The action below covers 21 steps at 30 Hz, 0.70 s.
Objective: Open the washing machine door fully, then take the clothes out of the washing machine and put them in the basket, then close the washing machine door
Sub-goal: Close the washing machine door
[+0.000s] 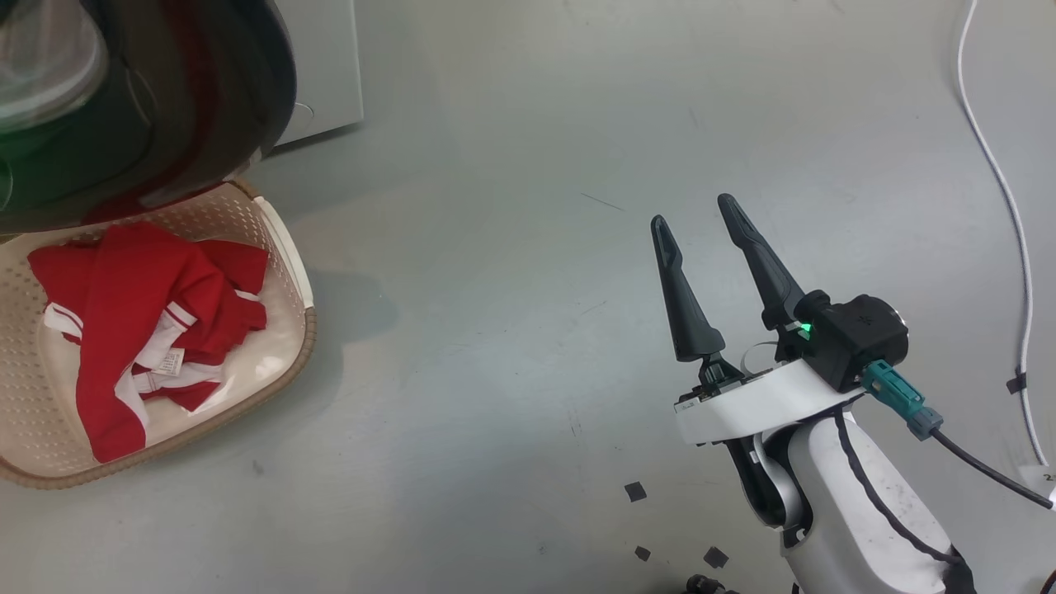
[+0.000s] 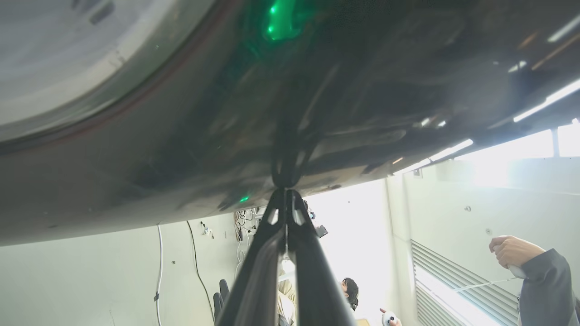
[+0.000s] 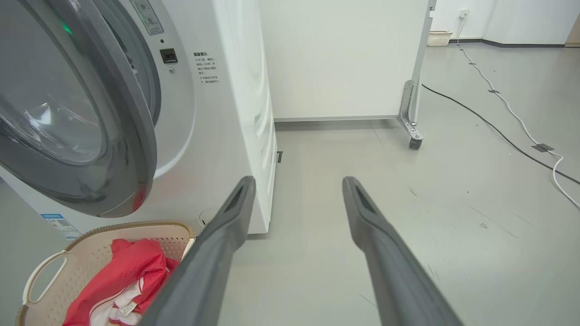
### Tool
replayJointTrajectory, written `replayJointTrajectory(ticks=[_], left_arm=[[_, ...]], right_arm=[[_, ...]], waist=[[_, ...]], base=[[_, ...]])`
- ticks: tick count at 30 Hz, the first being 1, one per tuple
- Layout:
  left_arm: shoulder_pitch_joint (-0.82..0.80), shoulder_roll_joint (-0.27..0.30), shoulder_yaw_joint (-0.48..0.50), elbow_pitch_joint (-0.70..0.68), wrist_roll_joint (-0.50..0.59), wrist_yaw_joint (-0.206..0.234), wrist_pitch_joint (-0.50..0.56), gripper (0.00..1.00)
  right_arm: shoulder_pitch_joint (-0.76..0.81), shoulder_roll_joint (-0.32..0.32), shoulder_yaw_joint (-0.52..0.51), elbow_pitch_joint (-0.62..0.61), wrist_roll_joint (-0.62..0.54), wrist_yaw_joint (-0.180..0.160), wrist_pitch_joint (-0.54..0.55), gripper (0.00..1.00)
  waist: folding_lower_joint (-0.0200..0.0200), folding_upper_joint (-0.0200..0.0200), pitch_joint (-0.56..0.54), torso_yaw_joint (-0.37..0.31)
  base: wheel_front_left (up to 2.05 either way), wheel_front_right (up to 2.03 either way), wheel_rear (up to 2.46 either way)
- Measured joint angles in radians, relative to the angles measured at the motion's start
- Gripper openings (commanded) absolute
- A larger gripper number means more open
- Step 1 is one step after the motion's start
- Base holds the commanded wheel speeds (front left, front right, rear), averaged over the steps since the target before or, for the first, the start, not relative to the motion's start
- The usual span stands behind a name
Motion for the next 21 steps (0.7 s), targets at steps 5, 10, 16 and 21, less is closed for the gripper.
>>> replayJointTrajectory(ticks=[5,10,16,21], left_arm=[[-0.058,-0.003,-0.004,0.047,0.008,0.002,-0.023,0.00],[-0.101,-0.019,-0.031,0.082,0.014,0.002,-0.023,0.00],[-0.124,-0.035,-0.060,0.111,0.018,0.002,-0.016,0.00],[-0.126,-0.041,-0.060,0.146,0.019,-0.011,-0.008,0.00]], right_arm=[[-0.008,0.001,0.011,0.000,0.008,-0.007,0.000,1.00],[-0.016,0.001,0.008,-0.001,0.008,-0.015,0.000,1.00],[-0.016,0.001,-0.009,0.001,0.005,-0.018,0.000,1.00],[-0.016,0.002,-0.013,0.004,0.000,-0.025,0.000,1.00]], waist=[[0.0000,0.0000,0.011,-0.021],[0.0000,0.0000,0.014,-0.026],[0.0000,0.0000,0.012,-0.013],[0.0000,0.0000,0.005,0.014]], base=[[0.00,0.00,0.00],[0.00,0.00,0.00],[0.00,0.00,0.00],[0.00,0.00,0.00]])
